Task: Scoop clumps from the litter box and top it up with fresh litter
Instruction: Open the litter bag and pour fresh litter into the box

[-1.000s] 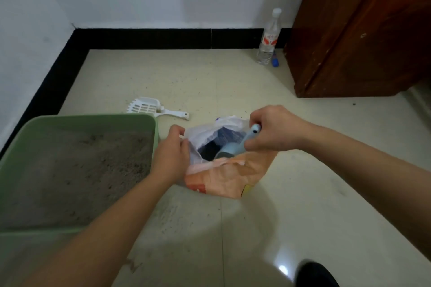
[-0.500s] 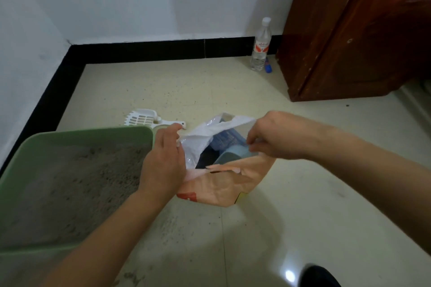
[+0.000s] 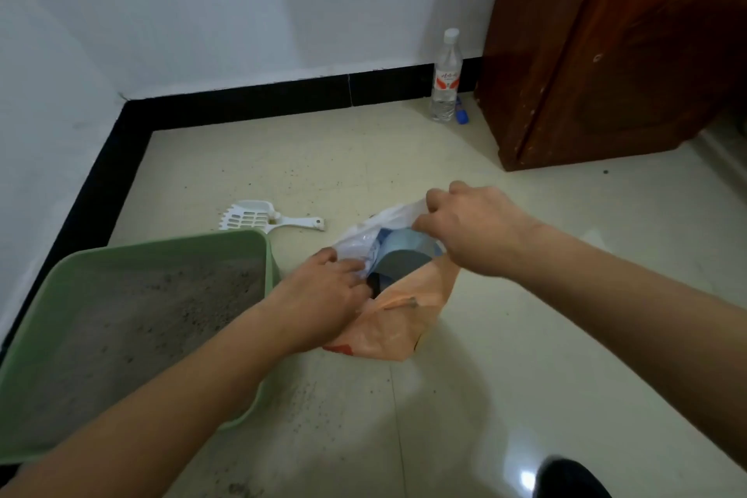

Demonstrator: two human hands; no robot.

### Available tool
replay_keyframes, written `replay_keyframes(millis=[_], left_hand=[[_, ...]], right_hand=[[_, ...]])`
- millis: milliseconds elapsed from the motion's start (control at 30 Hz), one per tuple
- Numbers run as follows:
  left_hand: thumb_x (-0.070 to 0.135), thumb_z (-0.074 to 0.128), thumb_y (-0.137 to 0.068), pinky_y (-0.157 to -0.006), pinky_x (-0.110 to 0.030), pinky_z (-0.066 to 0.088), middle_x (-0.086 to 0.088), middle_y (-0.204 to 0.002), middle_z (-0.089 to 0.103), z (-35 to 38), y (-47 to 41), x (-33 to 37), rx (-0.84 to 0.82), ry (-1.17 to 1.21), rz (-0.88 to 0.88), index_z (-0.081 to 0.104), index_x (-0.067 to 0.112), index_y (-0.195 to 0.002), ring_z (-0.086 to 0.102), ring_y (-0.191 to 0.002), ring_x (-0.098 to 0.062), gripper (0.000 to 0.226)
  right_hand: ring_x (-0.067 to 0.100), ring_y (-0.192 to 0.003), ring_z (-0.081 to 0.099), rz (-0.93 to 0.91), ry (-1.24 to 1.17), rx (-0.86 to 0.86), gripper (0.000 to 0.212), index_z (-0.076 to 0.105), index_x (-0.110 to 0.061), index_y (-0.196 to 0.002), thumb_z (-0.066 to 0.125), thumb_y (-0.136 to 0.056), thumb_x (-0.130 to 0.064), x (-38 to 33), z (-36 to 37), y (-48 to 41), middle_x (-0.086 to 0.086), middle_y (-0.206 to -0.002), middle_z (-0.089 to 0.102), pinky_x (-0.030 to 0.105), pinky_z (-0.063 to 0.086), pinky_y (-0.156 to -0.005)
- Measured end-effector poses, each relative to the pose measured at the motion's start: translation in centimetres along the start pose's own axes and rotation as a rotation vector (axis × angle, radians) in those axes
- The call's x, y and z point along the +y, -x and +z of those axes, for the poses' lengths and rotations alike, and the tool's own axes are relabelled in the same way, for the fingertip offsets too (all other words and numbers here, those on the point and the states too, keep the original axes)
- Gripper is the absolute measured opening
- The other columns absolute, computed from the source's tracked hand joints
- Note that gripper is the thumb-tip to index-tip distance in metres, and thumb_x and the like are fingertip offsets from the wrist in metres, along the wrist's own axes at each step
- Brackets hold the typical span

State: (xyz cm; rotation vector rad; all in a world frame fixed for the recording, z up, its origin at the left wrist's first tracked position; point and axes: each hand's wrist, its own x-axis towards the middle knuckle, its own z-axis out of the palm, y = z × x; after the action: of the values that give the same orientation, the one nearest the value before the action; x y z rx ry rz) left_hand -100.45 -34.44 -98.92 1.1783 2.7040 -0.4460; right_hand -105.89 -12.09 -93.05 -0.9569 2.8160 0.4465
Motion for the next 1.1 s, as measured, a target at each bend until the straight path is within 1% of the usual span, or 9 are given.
replay_keyframes(millis=[133, 300, 400, 533, 600, 700, 767, 967, 1100], left_hand=[[0.046, 0.033, -0.095, -0.103, -0.047, 0.026, -0.001, -0.137, 0.051, 2.4, -0.5, 1.0, -0.160, 0.006, -0.071, 0.051, 0.029, -0.130, 0.036, -0.130, -0.028, 0.042], [0.049, 0.010, -0.090, -0.101, -0.049, 0.024, -0.001, -0.130, 0.057, 3.4, -1.4, 1.8, -0.128, 0.046, -0.156, 0.054, 0.024, -0.123, 0.042, -0.121, -0.030, 0.061], [0.049, 0.022, -0.096, -0.101, -0.051, 0.022, -0.003, -0.127, 0.059, 3.7, -1.4, 1.1, -0.167, -0.011, -0.087, 0.058, 0.029, -0.124, 0.040, -0.122, -0.033, 0.050], [0.038, 0.035, -0.098, -0.101, -0.050, 0.022, -0.005, -0.136, 0.051, 4.1, -0.8, 0.6, -0.187, -0.083, 0.038, 0.061, 0.026, -0.123, 0.036, -0.124, -0.034, 0.038], [0.037, 0.035, -0.098, -0.103, -0.048, 0.025, -0.002, -0.138, 0.051, 4.5, -0.9, 0.4, -0.242, -0.066, 0.046, 0.059, 0.027, -0.127, 0.034, -0.126, -0.034, 0.038], [0.036, 0.033, -0.099, -0.104, -0.046, 0.035, -0.004, -0.114, 0.065, 5.1, -1.7, 0.8, -0.417, -0.009, -0.055, 0.068, 0.021, -0.109, 0.036, -0.123, -0.034, 0.040], [0.033, 0.029, -0.100, -0.106, -0.048, 0.033, -0.006, -0.108, 0.067, 5.4, -2.4, 1.1, -0.502, 0.052, -0.121, 0.070, 0.017, -0.103, 0.038, -0.122, -0.035, 0.045], [0.051, 0.024, -0.097, -0.108, -0.043, 0.025, -0.007, -0.133, 0.056, 6.9, -1.5, 0.4, -0.491, 0.009, -0.172, 0.054, 0.020, -0.131, 0.034, -0.130, -0.029, 0.055], [0.056, 0.033, -0.092, -0.094, -0.039, 0.039, -0.003, -0.111, 0.064, 7.4, -0.6, -0.7, -0.375, 0.138, -0.183, 0.061, 0.021, -0.116, 0.049, -0.112, -0.025, 0.051]], right_hand=[[0.027, -0.105, 0.053, -0.083, 0.227, -0.066, 0.028, 0.058, -0.021, -0.123, 0.044, -0.098, -0.024, -2.1, 0.3, 0.5, 0.008, -0.118, 0.054, 0.035, 0.032, -0.075], [0.022, -0.105, 0.061, -0.140, 0.239, -0.286, 0.027, 0.062, -0.020, -0.114, 0.039, -0.102, -0.018, -4.5, 1.3, -0.4, -0.001, -0.113, 0.063, 0.031, 0.032, -0.071], [0.024, -0.099, 0.063, -0.132, 0.160, -0.230, 0.023, 0.063, -0.019, -0.112, 0.043, -0.103, -0.021, -3.7, 1.5, -0.4, 0.002, -0.109, 0.065, 0.033, 0.036, -0.068], [0.021, -0.072, 0.051, -0.088, 0.114, -0.143, 0.018, 0.064, -0.023, -0.107, 0.048, -0.100, -0.027, -3.4, 2.5, -0.7, 0.000, -0.086, 0.056, 0.033, 0.036, -0.061], [0.024, -0.076, 0.056, -0.057, 0.051, -0.118, 0.023, 0.064, -0.023, -0.109, 0.046, -0.101, -0.036, -2.7, 2.7, -1.2, 0.002, -0.086, 0.058, 0.033, 0.036, -0.064], [0.028, -0.092, 0.064, 0.006, -0.001, -0.119, 0.041, 0.064, -0.024, -0.118, 0.039, -0.101, -0.051, -0.8, 3.2, -2.7, 0.006, -0.102, 0.066, 0.032, 0.036, -0.068], [0.024, -0.079, 0.058, 0.043, 0.007, -0.135, 0.043, 0.063, -0.027, -0.121, 0.038, -0.100, -0.055, -0.1, 3.6, -4.3, 0.002, -0.086, 0.058, 0.033, 0.038, -0.065], [0.021, -0.074, 0.051, -0.049, -0.068, -0.145, 0.031, 0.064, -0.021, -0.112, 0.051, -0.097, -0.045, -1.8, 2.4, -6.1, 0.000, -0.078, 0.047, 0.032, 0.037, -0.064], [0.021, -0.068, 0.048, -0.131, -0.033, -0.106, 0.018, 0.065, -0.020, -0.102, 0.057, -0.095, -0.034, -3.1, 1.0, -5.2, -0.001, -0.070, 0.043, 0.029, 0.035, -0.058]])
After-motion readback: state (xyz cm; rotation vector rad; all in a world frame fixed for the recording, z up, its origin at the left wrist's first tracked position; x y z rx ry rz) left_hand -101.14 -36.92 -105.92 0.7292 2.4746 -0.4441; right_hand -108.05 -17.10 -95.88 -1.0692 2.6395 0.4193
